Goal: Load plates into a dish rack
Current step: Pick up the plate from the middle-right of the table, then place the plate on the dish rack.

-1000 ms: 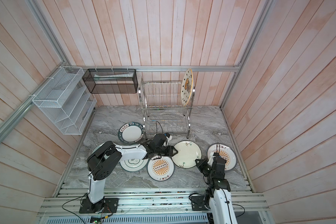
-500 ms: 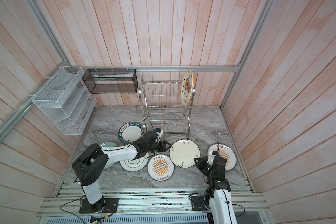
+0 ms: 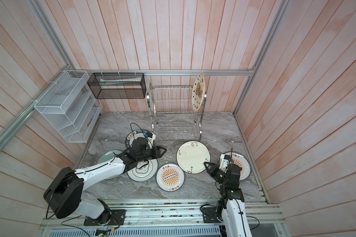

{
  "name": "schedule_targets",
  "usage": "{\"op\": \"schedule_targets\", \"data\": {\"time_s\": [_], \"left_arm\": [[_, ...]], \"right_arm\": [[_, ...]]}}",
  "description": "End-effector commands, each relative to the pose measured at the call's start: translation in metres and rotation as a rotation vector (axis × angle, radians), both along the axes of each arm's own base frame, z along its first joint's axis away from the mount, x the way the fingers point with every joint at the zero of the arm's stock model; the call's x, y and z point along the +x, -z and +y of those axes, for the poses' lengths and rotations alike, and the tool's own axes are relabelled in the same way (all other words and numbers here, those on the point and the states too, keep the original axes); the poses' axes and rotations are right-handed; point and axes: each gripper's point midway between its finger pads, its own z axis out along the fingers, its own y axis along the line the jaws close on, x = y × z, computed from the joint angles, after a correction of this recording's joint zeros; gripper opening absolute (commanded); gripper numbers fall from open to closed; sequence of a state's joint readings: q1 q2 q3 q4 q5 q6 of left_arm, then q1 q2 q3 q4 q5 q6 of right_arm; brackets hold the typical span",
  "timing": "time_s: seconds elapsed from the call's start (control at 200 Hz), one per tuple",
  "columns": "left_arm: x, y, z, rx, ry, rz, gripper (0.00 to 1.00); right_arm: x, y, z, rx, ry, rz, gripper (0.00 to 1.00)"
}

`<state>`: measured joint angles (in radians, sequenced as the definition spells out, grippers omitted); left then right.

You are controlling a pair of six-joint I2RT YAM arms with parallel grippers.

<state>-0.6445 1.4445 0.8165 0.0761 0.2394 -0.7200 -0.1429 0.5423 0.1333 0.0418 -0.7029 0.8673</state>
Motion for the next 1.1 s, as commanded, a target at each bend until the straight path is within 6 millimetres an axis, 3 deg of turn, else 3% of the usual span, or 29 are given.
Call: {"op": "schedule_targets", "data": {"time_s": [0.0,0.22,0.615,1.095], "left_arm": [[-0.010,0.005,0.015,-0.015,0.039,0.014,0.54],[-0.017,-0.004,0.034,-0.102,0.077,-0.010,0.53],[-0.026,-0.008,0.048,-0.194,0.087,-0.060,0.54],[-0.033,-0.011,0.048,-0.232,0.118,-0.073,0.54]], "right_arm": [[0.009,-0.051,0.010,0.004,-0.084,-0.197,0.00],[0.017,-0.062,0.025,0.004,-0.141,-0.228,0.00],[0.032,-0.082,0.085,-0.006,-0.279,-0.287,0.00],[0.044,-0.098,0.131,0.011,-0.401,-0.336,0.00]]}}
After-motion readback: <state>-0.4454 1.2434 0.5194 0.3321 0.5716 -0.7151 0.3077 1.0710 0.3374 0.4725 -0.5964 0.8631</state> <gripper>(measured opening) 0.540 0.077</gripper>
